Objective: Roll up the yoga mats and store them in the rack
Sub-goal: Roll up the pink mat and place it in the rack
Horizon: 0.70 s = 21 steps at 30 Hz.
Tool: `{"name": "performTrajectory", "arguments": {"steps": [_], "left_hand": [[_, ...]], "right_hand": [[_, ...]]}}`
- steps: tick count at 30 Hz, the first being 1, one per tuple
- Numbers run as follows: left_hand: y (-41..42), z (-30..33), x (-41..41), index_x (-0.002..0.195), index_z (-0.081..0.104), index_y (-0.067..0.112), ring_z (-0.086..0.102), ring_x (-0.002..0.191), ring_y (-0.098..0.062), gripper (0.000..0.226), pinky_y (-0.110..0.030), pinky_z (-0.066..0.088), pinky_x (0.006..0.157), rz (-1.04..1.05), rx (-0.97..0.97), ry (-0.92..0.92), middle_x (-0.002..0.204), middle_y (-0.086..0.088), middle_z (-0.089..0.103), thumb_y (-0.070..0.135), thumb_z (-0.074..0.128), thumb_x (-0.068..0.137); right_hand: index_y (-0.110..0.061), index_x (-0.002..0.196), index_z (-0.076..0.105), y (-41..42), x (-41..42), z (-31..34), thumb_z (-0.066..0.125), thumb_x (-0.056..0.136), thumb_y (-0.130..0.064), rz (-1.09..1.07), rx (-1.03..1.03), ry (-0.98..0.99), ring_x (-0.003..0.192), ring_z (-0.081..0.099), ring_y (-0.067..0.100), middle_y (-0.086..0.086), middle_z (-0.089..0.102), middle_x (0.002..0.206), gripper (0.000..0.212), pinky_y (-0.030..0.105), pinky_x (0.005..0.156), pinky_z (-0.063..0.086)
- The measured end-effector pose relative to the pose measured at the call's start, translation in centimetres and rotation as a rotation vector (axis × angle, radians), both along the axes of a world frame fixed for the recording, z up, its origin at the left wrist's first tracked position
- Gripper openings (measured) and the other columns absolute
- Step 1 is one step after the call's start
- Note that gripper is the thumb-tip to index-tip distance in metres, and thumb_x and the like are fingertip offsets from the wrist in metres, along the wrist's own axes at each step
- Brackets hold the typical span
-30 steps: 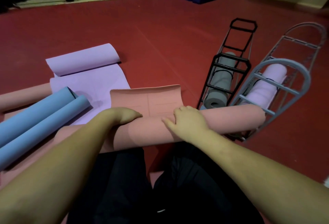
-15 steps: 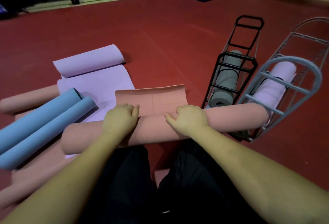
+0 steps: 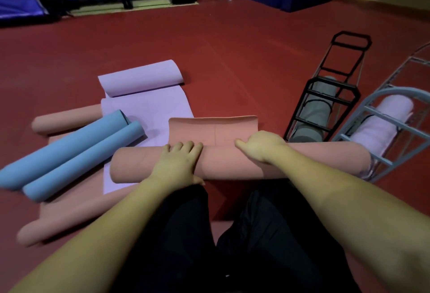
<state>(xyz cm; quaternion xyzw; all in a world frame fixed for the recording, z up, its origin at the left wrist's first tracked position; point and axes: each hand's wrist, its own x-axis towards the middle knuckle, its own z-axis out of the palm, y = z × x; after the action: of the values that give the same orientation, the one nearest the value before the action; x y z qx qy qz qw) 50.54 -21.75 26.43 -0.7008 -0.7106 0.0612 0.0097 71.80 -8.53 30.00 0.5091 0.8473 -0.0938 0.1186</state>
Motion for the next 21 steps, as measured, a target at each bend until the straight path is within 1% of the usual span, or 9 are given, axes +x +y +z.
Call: {"name": "performTrajectory", "arguments": {"steps": [3, 7, 9, 11, 13, 15, 17, 19, 21], "left_hand": [[0.1, 1.7, -0.3, 0.146, 0.030, 0.026, 0.044, 0.124, -0.025, 0.103, -0.045, 0.035, 0.103, -0.025, -0.056, -0.086, 0.142, 0.002, 0.045, 0.073, 0.072, 0.064], [-0.3, 3.4, -0.6, 0.136, 0.037, 0.029, 0.050, 0.114, -0.023, 0.094, -0.038, 0.039, 0.093, 0.005, -0.205, -0.296, 0.130, -0.001, 0.056, 0.073, 0.074, 0.061], [-0.6, 3.8, -0.5, 0.138, 0.038, 0.031, 0.048, 0.117, -0.022, 0.094, -0.038, 0.039, 0.097, 0.016, -0.253, -0.345, 0.132, 0.000, 0.053, 0.078, 0.068, 0.063], [-1.1, 3.6, 0.0, 0.141, 0.041, 0.034, 0.038, 0.124, -0.020, 0.099, -0.041, 0.031, 0.105, 0.005, -0.190, -0.276, 0.137, 0.004, 0.044, 0.091, 0.042, 0.061], [-2.0, 2.4, 0.9, 0.141, 0.044, 0.033, 0.036, 0.123, -0.022, 0.098, -0.044, 0.027, 0.107, 0.034, -0.042, -0.198, 0.135, 0.002, 0.042, 0.090, 0.017, 0.066], [-2.8, 0.6, 2.0, 0.133, 0.055, 0.023, 0.049, 0.114, -0.028, 0.086, -0.049, 0.032, 0.104, 0.074, 0.146, -0.162, 0.125, -0.002, 0.054, 0.078, 0.015, 0.081], [-3.0, -0.9, 3.0, 0.119, 0.064, 0.015, 0.058, 0.103, -0.032, 0.071, -0.053, 0.038, 0.100, 0.110, 0.301, -0.136, 0.113, -0.006, 0.063, 0.065, 0.023, 0.091], [-2.4, -1.5, 3.3, 0.108, 0.067, 0.015, 0.060, 0.097, -0.032, 0.061, -0.054, 0.040, 0.098, 0.157, 0.342, -0.134, 0.105, -0.006, 0.066, 0.058, 0.027, 0.094], [-1.2, -1.0, 3.0, 0.097, 0.067, 0.019, 0.060, 0.093, -0.031, 0.059, -0.050, 0.041, 0.095, 0.190, 0.302, -0.138, 0.098, -0.004, 0.067, 0.056, 0.022, 0.095]], "right_hand": [[-0.007, 0.124, 0.064, -0.1, 0.0, 0.6, 0.021, 0.097, -0.063, -0.013, -0.085, -0.027, 0.119, 0.055, 0.035, 0.020, 0.057, 0.134, 0.076, 0.038, 0.094, 0.042], [-0.007, 0.146, 0.044, 0.1, 0.2, 1.6, 0.024, 0.102, -0.057, -0.030, -0.317, -0.059, 0.142, 0.035, 0.030, 0.016, 0.034, 0.156, 0.070, 0.035, 0.112, 0.026], [-0.012, 0.148, 0.041, 0.5, 0.4, 1.4, 0.027, 0.101, -0.058, -0.034, -0.433, -0.064, 0.144, 0.031, 0.027, 0.010, 0.030, 0.159, 0.068, 0.036, 0.115, 0.021], [-0.017, 0.148, 0.043, 0.9, 0.4, 0.7, 0.029, 0.099, -0.061, -0.043, -0.491, -0.056, 0.144, 0.031, 0.025, 0.008, 0.030, 0.159, 0.068, 0.038, 0.117, 0.021], [-0.018, 0.145, 0.047, 1.3, 0.3, 0.4, 0.029, 0.099, -0.061, -0.043, -0.506, -0.046, 0.142, 0.034, 0.025, 0.007, 0.033, 0.158, 0.065, 0.039, 0.116, 0.022], [-0.018, 0.144, 0.049, 1.4, 0.0, 0.8, 0.029, 0.101, -0.055, -0.030, -0.543, -0.042, 0.141, 0.035, 0.025, 0.007, 0.035, 0.157, 0.060, 0.037, 0.115, 0.023], [-0.017, 0.144, 0.048, 1.5, -0.1, 0.9, 0.029, 0.103, -0.051, -0.035, -0.560, -0.037, 0.140, 0.036, 0.025, 0.008, 0.037, 0.156, 0.057, 0.035, 0.113, 0.024], [-0.013, 0.145, 0.047, 1.5, -0.3, 0.8, 0.029, 0.104, -0.050, -0.038, -0.500, -0.056, 0.140, 0.037, 0.027, 0.012, 0.037, 0.155, 0.058, 0.034, 0.111, 0.026], [-0.010, 0.135, 0.056, 1.6, -0.5, 0.4, 0.030, 0.104, -0.050, -0.013, -0.293, -0.033, 0.131, 0.046, 0.030, 0.017, 0.048, 0.146, 0.057, 0.034, 0.100, 0.036]]}}
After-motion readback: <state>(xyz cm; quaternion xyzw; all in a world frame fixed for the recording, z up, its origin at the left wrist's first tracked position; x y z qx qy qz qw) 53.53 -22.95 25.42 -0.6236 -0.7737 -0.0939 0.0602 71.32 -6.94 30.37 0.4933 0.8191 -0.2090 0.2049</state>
